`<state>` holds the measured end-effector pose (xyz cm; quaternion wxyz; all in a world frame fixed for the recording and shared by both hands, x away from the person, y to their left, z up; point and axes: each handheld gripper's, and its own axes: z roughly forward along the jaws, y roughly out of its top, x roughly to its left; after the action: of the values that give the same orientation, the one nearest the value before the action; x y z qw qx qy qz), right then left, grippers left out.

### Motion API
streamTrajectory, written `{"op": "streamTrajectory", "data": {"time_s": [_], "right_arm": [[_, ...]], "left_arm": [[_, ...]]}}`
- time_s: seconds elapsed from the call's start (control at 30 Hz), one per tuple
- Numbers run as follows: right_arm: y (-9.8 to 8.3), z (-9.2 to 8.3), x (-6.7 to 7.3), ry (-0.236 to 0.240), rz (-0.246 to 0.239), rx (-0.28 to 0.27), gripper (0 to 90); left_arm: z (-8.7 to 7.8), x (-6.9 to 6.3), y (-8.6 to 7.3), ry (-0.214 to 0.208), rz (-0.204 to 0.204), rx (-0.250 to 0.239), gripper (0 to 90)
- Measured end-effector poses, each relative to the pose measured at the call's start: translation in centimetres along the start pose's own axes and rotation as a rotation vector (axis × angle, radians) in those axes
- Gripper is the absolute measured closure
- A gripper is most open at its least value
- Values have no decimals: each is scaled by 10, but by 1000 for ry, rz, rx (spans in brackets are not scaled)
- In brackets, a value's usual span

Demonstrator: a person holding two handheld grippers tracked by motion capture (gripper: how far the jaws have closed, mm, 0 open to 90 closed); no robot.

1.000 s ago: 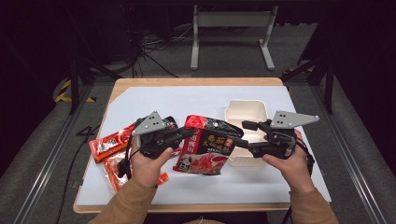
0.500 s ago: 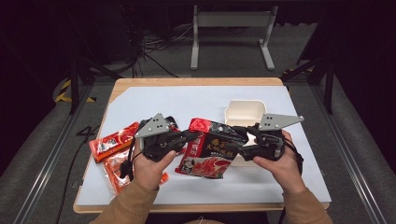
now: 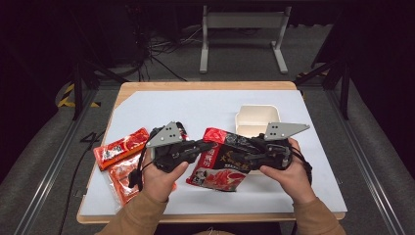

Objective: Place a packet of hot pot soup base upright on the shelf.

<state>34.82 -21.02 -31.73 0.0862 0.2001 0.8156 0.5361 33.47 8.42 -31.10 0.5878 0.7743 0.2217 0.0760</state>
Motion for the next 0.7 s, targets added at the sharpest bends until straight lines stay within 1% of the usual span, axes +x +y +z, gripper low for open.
{"op": "streamTrajectory", "data": {"time_s": [0.03, 0.07, 0.13, 0.17, 0.2, 0.27, 0.3, 0.33, 0.4, 0.43, 0.47, 0.53, 0.57, 0.6, 0.7], "right_arm": [[0, 1, 0, 5, -6, 5, 529], [0, 1, 1, 11, -11, 11, 551], [0, 2, 1, 9, -20, 19, 606], [0, 2, 1, 9, -20, 19, 606], [0, 2, 1, 14, -23, 23, 640], [0, 2, 1, 16, -18, 29, 700], [0, 2, 2, 21, -16, 32, 714], [1, 2, 2, 14, -15, 34, 721], [2, 2, 3, 11, -9, 39, 731], [3, 1, 3, 9, -9, 40, 735], [4, 1, 4, 7, -7, 41, 739], [6, 1, 6, -2, -11, 40, 748], [7, 1, 7, -9, -14, 40, 750], [9, 1, 8, -16, -17, 41, 752], [13, 0, 9, -28, -10, 43, 758]], "left_arm": [[0, 1, 0, 1, 17, 5, 856], [1, 0, 0, 0, 12, 5, 856], [1, 0, 0, 1, 14, 6, 855], [1, -1, 0, 1, 15, 10, 855], [1, -1, 0, 2, 17, 12, 854], [1, -1, 0, 3, 15, 14, 854], [1, -1, 0, 4, 14, 15, 854], [1, -2, 0, 5, 10, 14, 854], [0, -1, 1, 7, 18, 12, 853], [0, -2, 1, 5, 9, 9, 853], [0, -1, 1, 4, 10, 7, 853], [-2, 0, 1, 4, 12, 3, 850], [-3, 0, 1, 0, 1, -4, 848], [-3, 1, 1, -2, 8, -4, 843], [-5, 6, 1, -26, -22, -11, 828]]}}
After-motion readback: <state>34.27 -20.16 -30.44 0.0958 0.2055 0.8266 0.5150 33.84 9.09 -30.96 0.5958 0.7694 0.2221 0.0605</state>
